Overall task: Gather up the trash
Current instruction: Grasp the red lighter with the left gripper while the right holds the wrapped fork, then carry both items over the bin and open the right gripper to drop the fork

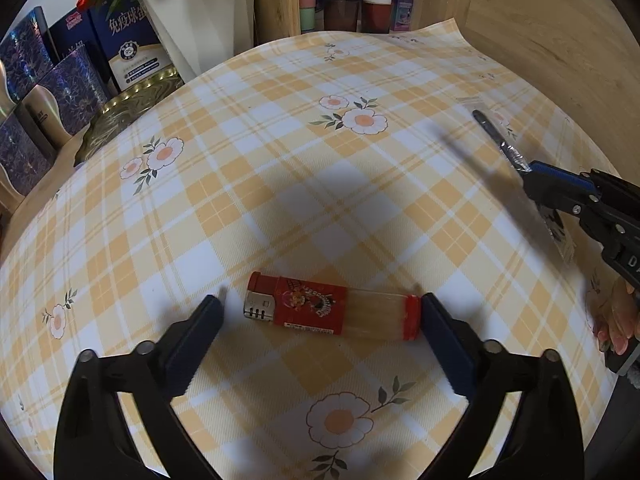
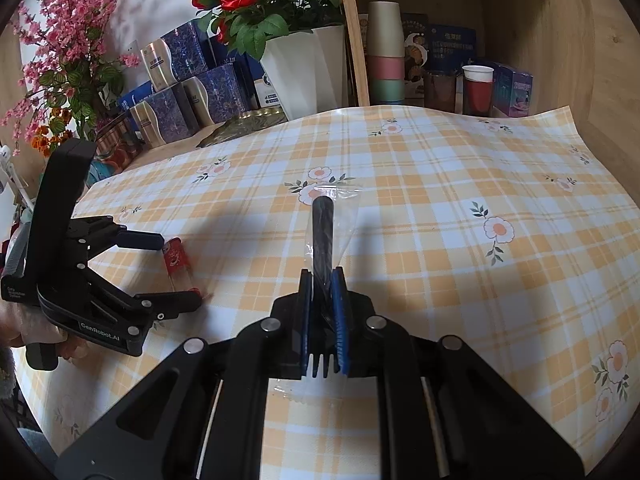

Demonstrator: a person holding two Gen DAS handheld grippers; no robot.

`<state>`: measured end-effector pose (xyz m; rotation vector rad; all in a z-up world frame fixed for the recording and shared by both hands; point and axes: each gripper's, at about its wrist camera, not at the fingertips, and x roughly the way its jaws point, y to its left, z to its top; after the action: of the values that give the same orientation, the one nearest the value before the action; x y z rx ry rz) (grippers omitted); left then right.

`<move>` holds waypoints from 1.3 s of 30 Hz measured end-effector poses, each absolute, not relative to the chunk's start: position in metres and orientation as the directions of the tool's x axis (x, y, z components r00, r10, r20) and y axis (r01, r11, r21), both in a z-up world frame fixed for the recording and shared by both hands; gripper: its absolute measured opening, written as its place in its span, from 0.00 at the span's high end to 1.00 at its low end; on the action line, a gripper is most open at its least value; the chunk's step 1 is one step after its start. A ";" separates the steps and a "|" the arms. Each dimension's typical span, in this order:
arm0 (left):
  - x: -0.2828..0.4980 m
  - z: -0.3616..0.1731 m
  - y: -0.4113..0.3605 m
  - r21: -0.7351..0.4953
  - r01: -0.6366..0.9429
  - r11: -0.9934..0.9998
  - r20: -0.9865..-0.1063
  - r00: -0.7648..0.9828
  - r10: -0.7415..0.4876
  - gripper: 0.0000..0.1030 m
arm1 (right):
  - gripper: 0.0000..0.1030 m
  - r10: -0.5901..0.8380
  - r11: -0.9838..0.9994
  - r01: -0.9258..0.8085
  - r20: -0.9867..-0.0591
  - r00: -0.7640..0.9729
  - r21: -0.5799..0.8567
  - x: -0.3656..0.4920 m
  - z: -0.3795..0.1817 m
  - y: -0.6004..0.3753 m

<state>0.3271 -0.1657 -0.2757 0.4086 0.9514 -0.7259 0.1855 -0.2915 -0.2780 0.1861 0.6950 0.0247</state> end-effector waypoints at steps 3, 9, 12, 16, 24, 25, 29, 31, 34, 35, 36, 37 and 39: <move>0.324 -0.272 -0.161 -0.027 0.719 0.694 -0.848 0.351 -0.397 0.21 | 0.86 0.086 0.983 0.038 -0.637 0.766 0.178 0.186 -0.278 -0.291; 0.292 -0.264 -0.153 -0.023 0.708 0.705 -0.849 0.358 -0.388 0.21 | 0.86 0.087 0.981 0.045 -0.637 0.766 0.187 0.186 -0.279 -0.294; 0.270 -0.255 -0.141 -0.088 0.652 0.753 -0.831 0.369 -0.417 0.21 | 0.86 0.079 0.982 0.050 -0.639 0.765 0.181 0.186 -0.278 -0.293; 0.229 -0.243 -0.121 -0.185 0.570 0.801 -0.795 0.392 -0.463 0.21 | 0.86 0.064 0.990 0.035 -0.652 0.755 0.139 0.189 -0.279 -0.286; 0.138 -0.221 -0.072 -0.256 0.456 0.852 -0.747 0.466 -0.474 0.21 | 0.86 0.127 0.992 -0.100 -0.636 0.761 0.079 0.146 -0.255 -0.258; 0.125 -0.219 -0.064 -0.257 0.448 0.856 -0.745 0.473 -0.471 0.21 | 0.86 0.145 0.989 -0.114 -0.630 0.763 0.089 0.132 -0.251 -0.254; 0.082 -0.216 -0.041 -0.252 0.443 0.860 -0.742 0.483 -0.466 0.21 | 0.86 0.209 0.977 -0.145 -0.616 0.759 0.154 0.084 -0.241 -0.246; 0.063 -0.214 -0.031 -0.249 0.441 0.862 -0.738 0.490 -0.464 0.21 | 0.86 0.243 0.970 -0.168 -0.617 0.749 0.177 0.052 -0.241 -0.240; 0.033 -0.213 -0.016 -0.247 0.428 0.869 -0.729 0.509 -0.458 0.21 | 0.86 0.284 0.959 -0.207 -0.623 0.729 0.195 0.013 -0.244 -0.230; 0.022 -0.214 -0.011 -0.252 0.419 0.872 -0.724 0.516 -0.458 0.21 | 0.86 0.303 0.953 -0.228 -0.628 0.717 0.200 -0.002 -0.247 -0.226; 0.014 -0.215 -0.006 -0.259 0.410 0.875 -0.721 0.521 -0.457 0.21 | 0.86 0.313 0.950 -0.238 -0.634 0.708 0.203 -0.009 -0.249 -0.223; 0.008 -0.216 -0.002 -0.264 0.402 0.877 -0.719 0.524 -0.457 0.21 | 0.86 0.331 0.943 -0.257 -0.647 0.687 0.210 -0.021 -0.254 -0.218; -0.004 -0.219 0.005 -0.274 0.385 0.881 -0.713 0.533 -0.455 0.21 | 0.86 0.361 0.932 -0.281 -0.670 0.649 0.230 -0.037 -0.263 -0.210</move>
<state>-0.0043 0.0048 -0.2194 -0.0872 0.8753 -0.5014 -0.0375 -0.2099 -0.2628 0.1090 0.7841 0.3659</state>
